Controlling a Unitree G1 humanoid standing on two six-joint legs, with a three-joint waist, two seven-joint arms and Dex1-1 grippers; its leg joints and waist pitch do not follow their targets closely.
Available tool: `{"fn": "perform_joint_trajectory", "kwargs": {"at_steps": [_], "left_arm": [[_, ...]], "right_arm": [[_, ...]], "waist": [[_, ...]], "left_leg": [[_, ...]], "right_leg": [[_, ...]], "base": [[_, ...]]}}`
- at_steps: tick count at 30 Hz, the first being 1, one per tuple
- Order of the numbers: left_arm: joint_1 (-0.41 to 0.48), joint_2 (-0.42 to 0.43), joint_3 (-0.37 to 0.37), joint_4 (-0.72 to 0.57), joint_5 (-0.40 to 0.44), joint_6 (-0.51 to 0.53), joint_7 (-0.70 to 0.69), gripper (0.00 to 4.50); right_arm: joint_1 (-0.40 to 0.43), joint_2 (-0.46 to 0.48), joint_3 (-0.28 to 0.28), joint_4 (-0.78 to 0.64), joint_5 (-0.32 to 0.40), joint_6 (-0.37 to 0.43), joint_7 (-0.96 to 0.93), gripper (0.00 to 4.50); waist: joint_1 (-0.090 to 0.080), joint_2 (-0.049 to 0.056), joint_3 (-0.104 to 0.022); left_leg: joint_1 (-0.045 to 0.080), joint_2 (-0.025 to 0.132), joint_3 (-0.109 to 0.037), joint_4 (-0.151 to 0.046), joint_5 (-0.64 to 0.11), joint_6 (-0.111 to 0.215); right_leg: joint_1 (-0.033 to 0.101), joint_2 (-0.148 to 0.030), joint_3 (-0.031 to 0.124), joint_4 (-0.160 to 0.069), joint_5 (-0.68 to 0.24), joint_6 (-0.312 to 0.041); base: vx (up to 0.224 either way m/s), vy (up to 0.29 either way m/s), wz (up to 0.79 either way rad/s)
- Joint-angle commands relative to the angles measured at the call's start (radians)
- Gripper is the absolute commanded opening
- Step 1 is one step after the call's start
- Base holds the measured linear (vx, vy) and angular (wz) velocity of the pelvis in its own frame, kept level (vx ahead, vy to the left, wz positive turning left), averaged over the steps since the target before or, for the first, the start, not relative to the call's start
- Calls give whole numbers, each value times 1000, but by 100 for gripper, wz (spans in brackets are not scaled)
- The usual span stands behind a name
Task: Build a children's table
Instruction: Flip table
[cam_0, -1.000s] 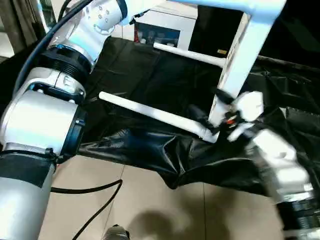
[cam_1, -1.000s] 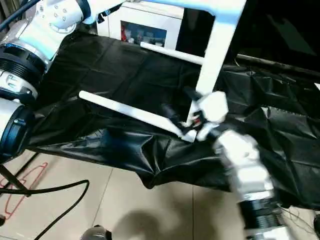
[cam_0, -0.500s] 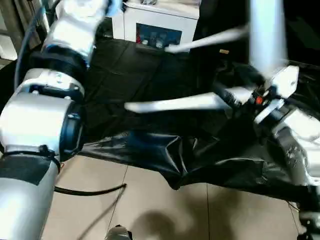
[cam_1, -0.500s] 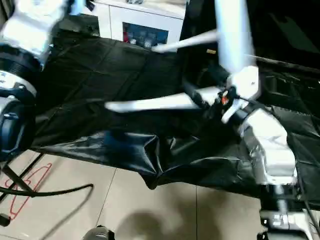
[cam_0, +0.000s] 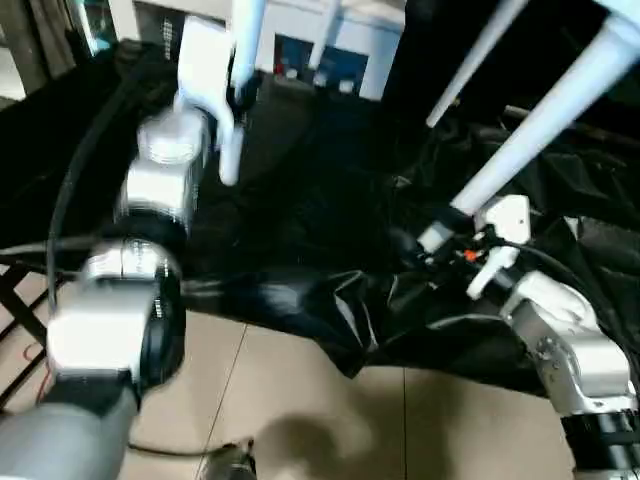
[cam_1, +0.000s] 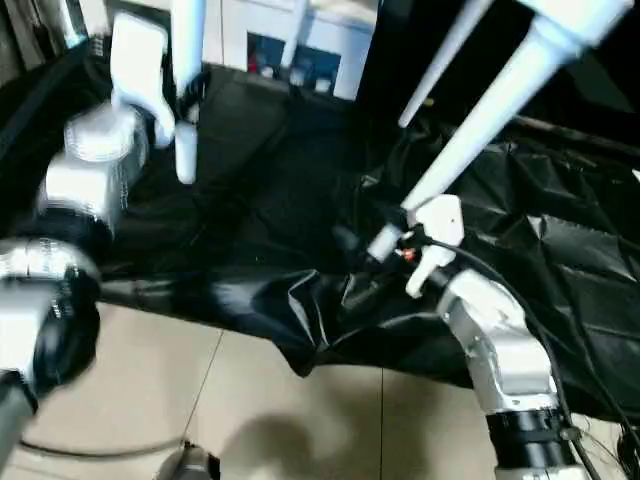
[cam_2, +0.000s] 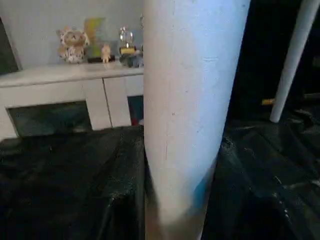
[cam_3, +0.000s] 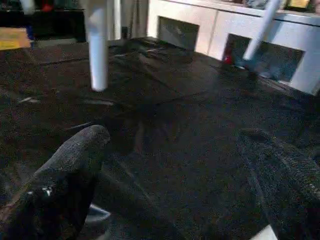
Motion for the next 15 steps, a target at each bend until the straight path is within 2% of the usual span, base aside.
{"fn": "perform_joint_trajectory", "kwargs": {"at_steps": [1,2,3,5,7,8,10,15], "left_arm": [[13,-10,-28,-156,-2,4,6,167],[22,-10,-29,-169,-1,11,6,167],[77,-10,-33,-253,7,53,18,167],[106,-8,-33,-294,13,74,25,166],[185,-5,-29,-405,16,132,40,166],[185,-5,-29,-405,16,132,40,166],[289,-4,-24,-533,20,196,54,166],[402,1,-23,-644,43,258,81,166]], "right_arm": [[3,-6,-25,-14,-8,-5,-14,450],[3,-5,-25,-14,-10,-7,-16,450],[5,-1,-25,-15,-15,-11,-20,450],[6,1,-24,-15,-18,-14,-22,450],[8,10,-20,-15,-22,-19,-31,450],[8,10,-20,-15,-22,-19,-31,450],[15,22,-8,-15,-24,-19,-29,450],[15,36,8,-8,-30,-20,-33,450]], "waist": [[-8,21,-85],[-9,22,-86],[-11,25,-84],[-17,25,-83],[-25,23,-80],[-28,24,-80],[-37,25,-77],[-50,24,-78]], "left_leg": [[53,47,-25,-63,-114,4],[53,47,-25,-63,-119,4],[54,46,-24,-64,-132,-3],[53,50,-26,-69,-164,-19],[53,49,-27,-72,-195,-34],[53,50,-27,-73,-199,-39],[52,51,-29,-76,-210,-46],[51,47,-27,-76,-213,-51]], "right_leg": [[37,-66,31,-52,193,-231],[37,-67,31,-52,184,-230],[36,-66,32,-56,160,-224],[37,-67,31,-59,120,-221],[35,-67,33,-64,67,-209],[35,-67,32,-64,59,-207],[33,-65,33,-67,40,-199],[32,-60,35,-70,24,-182]], "base": [[0,0,0],[0,0,0],[0,0,0],[0,0,0],[0,0,0],[0,0,0],[0,0,0],[0,0,0]]}}
